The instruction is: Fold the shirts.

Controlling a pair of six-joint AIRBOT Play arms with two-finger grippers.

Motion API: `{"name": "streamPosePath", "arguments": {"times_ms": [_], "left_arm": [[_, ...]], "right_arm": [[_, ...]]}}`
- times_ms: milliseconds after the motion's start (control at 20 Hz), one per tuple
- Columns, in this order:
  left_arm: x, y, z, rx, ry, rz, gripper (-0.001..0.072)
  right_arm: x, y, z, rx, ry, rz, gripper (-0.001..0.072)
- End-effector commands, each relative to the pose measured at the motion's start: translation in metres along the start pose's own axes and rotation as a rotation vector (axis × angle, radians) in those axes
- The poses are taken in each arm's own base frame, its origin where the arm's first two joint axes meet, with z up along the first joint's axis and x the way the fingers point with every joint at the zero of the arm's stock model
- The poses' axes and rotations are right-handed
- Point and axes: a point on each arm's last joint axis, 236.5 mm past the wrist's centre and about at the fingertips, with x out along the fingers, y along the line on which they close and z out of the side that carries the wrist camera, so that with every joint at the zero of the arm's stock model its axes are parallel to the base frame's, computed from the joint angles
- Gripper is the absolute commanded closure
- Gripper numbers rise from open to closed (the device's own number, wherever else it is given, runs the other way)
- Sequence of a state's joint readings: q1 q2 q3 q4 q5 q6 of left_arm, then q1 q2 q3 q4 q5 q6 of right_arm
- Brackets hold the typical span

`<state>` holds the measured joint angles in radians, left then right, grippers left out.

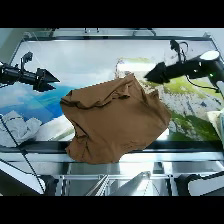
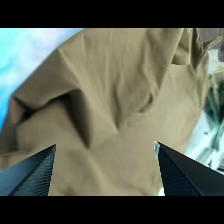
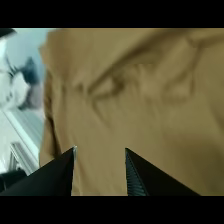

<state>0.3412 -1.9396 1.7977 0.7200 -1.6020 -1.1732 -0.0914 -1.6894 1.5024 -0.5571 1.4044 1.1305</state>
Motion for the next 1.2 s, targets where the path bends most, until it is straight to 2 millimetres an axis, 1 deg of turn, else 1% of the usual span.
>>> {"name": "streamPosePath", "arguments": {"times_ms": [0,50,150,200,250,300,400,450,550,750,900,950,1100,1150], "left_arm": [[0.009,0.017,-0.01,0.011,0.073,0.066,-0.001],[0.016,0.02,-0.02,0.013,0.127,0.084,0.0],[0.033,0.022,-0.039,0.014,0.237,0.093,0.0007],[0.041,0.024,-0.044,0.014,0.268,0.099,0.0007],[0.048,0.025,-0.044,0.014,0.274,0.097,0.0006],[0.053,0.025,-0.041,0.02,0.267,0.102,0.0007],[0.062,0.024,-0.031,0.038,0.231,0.121,0.0006],[0.064,0.024,-0.027,0.045,0.215,0.128,0.0006],[0.069,0.024,-0.02,0.057,0.189,0.141,0.0007],[0.074,0.023,-0.015,0.068,0.174,0.149,0.0008],[0.074,0.023,-0.014,0.068,0.17,0.151,0.0008],[0.074,0.024,-0.014,0.068,0.169,0.152,0.0008],[0.075,0.022,-0.015,0.071,0.172,0.151,0.0019],[0.076,0.022,-0.015,0.073,0.173,0.151,0.0184]], "right_arm": [[-0.023,-0.042,-0.085,0.173,0.169,-0.174,0.0348],[-0.028,-0.055,-0.114,0.245,0.192,-0.23,0.0348],[-0.034,-0.074,-0.163,0.371,0.186,-0.314,0.0348],[-0.034,-0.081,-0.184,0.444,0.153,-0.344,0.0345],[-0.03,-0.086,-0.2,0.475,0.115,-0.355,0.0344],[-0.027,-0.09,-0.211,0.499,0.083,-0.373,0.0331],[-0.019,-0.099,-0.229,0.552,0.032,-0.403,0.0134],[-0.017,-0.104,-0.235,0.582,0.016,-0.415,0.0135],[-0.013,-0.112,-0.243,0.622,0.003,-0.432,0.0134],[-0.01,-0.131,-0.244,0.665,-0.039,-0.466,0.0135],[-0.003,-0.146,-0.238,0.701,-0.07,-0.47,0.0136],[0.003,-0.148,-0.233,0.695,-0.08,-0.448,0.0143],[0.022,-0.142,-0.213,0.677,-0.131,-0.344,0.0152],[0.026,-0.141,-0.204,0.665,-0.158,-0.314,0.038]]}}
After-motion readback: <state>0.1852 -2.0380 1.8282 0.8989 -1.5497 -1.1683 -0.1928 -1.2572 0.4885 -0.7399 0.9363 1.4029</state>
